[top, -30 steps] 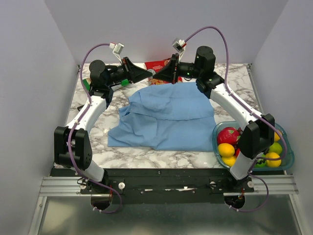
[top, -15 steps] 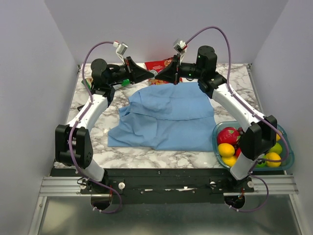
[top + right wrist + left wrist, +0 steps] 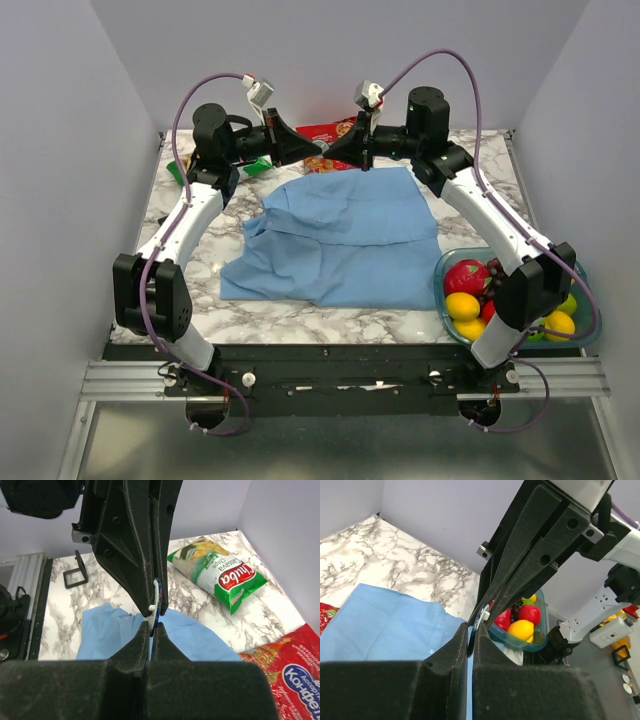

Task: Remove the brooch from the garment
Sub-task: Close the brooch.

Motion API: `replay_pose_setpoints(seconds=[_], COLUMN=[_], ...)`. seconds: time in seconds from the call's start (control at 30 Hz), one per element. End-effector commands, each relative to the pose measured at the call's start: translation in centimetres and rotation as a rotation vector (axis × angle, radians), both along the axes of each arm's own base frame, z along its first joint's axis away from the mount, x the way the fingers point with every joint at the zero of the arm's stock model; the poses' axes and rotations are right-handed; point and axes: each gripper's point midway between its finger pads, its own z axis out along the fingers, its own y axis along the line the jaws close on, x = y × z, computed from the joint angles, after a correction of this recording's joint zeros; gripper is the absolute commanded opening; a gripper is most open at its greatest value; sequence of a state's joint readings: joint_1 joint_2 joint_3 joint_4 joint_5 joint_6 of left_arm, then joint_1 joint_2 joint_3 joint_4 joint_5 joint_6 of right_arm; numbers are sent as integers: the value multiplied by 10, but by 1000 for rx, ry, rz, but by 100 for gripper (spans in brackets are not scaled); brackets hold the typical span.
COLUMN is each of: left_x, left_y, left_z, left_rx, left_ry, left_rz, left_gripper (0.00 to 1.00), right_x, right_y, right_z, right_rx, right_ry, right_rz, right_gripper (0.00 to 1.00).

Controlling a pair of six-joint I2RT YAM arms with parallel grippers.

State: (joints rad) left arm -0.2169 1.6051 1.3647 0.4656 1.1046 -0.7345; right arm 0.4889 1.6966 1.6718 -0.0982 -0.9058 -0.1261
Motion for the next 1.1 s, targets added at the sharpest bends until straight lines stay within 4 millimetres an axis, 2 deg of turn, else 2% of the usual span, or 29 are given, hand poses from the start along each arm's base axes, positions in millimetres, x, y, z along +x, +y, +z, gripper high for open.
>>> replay_pose_setpoints(seconds=[0.0,0.3,0.57,0.83,1.07], left_x=[13,10,13,14,15], left_y=[-27,-26,-22,-24,-25], left_z=[-30,-40,-46,-39,-39], left_rx=[94,176,238,235,246], left_ry=[66,52,28,9,-5], left_rz=[83,127,168,170,171], left_gripper=[0,0,6,17,17], right_x=[-74,-78,-82,-84,-85], right_y=[36,43,46,50,53], right_z=[40,39,40,38,39], right_rx=[45,45,46,44,47], right_ry=[-167,-173,-174,-175,-180], right_rz=[266,279,287,292,302], right_gripper=[0,0,0,0,0])
